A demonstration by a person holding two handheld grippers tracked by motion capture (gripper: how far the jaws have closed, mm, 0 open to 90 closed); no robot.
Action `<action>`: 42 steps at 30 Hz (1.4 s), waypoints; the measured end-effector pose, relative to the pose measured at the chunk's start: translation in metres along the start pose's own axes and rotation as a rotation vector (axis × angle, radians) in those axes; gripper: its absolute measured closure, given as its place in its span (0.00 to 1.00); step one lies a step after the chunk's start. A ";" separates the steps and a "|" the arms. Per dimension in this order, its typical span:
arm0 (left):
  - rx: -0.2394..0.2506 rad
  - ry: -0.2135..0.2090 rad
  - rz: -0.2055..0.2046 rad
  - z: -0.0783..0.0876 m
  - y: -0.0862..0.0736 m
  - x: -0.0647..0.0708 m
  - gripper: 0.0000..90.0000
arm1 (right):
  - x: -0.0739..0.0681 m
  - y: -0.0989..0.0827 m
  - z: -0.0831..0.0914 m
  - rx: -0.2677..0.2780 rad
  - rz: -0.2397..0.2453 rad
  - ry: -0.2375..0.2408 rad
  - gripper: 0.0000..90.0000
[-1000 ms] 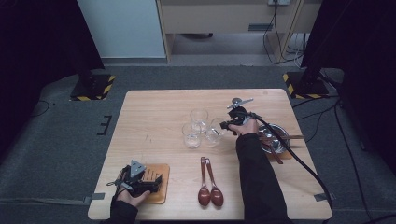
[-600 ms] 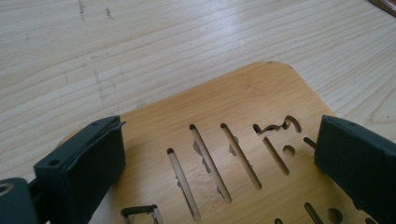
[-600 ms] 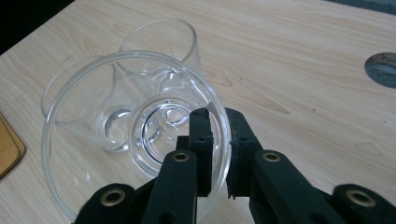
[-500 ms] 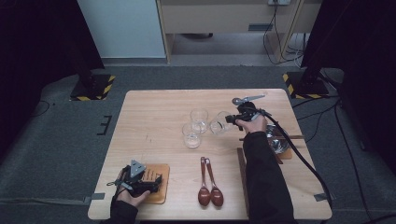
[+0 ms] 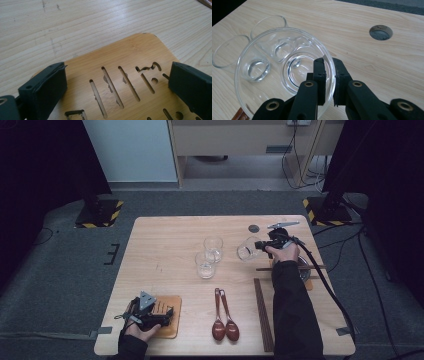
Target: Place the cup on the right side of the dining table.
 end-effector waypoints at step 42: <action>0.001 0.001 -0.001 0.000 0.000 0.000 0.01 | 0.052 -0.033 -0.021 -0.024 -0.084 -0.216 0.90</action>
Point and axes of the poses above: each handheld gripper's, and its own axes: z roughly backward along the jaws, y roughly out of its top, x roughly to its right, the point moved 6 cm from there along -z, roughly forward along the jaws, and after that the axes turned 1 degree about x, right-handed, at the moved point
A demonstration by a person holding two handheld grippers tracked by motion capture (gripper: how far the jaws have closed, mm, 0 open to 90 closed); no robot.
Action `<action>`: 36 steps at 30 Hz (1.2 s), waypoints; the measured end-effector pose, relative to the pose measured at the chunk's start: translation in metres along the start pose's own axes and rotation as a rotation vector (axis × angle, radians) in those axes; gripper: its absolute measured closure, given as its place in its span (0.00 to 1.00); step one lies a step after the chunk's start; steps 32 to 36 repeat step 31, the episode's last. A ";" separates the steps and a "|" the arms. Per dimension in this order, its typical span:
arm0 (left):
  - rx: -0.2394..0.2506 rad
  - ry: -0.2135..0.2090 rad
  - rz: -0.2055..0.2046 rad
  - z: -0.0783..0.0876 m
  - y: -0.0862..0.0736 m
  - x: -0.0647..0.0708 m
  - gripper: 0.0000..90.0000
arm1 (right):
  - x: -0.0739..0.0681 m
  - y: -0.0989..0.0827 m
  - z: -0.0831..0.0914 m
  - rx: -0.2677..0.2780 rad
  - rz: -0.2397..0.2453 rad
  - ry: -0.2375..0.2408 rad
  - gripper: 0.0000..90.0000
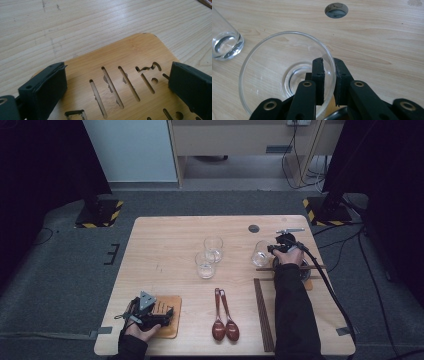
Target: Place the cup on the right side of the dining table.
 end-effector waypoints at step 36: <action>0.001 0.000 0.000 0.000 0.000 0.000 0.01 | -0.032 -0.012 0.089 0.213 0.041 0.162 0.30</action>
Point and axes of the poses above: each handheld gripper's, and its own axes: z roughly backward along the jaws, y roughly out of its top, x roughly to its right, the point moved 6 cm from there along -z, roughly forward along the jaws, and after that the axes turned 1 degree about x, right-handed, at the moved point
